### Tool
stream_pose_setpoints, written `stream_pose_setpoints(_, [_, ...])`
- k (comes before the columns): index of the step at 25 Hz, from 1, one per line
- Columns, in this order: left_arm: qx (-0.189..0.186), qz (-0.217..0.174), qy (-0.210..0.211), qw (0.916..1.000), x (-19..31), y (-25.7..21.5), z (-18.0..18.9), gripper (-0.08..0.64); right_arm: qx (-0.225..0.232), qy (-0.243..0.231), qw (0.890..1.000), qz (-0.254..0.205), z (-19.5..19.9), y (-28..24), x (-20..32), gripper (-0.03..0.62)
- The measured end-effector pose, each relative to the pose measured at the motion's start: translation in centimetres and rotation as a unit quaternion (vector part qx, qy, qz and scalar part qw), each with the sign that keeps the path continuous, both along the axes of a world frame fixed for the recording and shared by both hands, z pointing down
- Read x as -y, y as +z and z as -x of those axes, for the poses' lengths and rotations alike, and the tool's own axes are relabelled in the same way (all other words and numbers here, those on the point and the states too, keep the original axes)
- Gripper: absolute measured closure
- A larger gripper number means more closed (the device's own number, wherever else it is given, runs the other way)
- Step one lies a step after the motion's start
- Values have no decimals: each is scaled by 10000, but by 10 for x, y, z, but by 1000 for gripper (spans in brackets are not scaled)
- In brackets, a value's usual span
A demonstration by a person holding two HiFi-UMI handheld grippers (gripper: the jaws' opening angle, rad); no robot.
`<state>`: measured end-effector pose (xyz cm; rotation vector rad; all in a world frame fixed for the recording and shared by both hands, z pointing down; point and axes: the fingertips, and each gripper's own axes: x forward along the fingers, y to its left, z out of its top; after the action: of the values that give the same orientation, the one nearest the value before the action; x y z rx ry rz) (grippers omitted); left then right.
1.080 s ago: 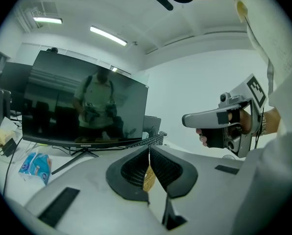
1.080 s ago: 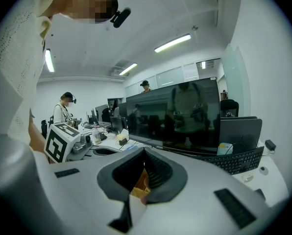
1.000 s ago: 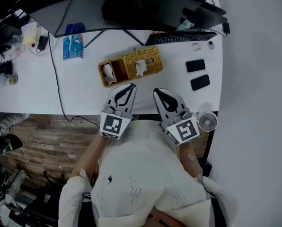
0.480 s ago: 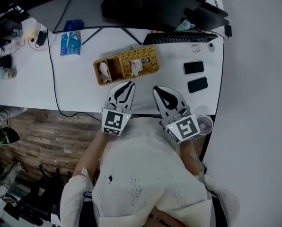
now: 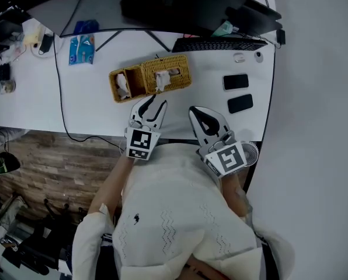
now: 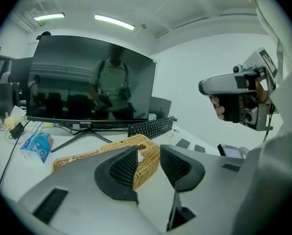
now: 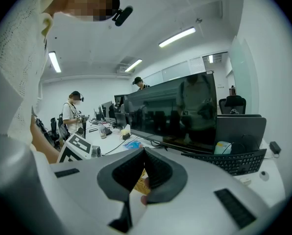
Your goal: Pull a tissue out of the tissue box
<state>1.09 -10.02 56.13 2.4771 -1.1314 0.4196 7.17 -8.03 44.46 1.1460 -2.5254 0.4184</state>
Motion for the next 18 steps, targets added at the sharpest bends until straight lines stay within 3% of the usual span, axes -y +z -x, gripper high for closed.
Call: stream_pose_setpoints(18, [399,332,2,9986,21,45,-16,385,-115,503,9986,124,-32,8,-7,591])
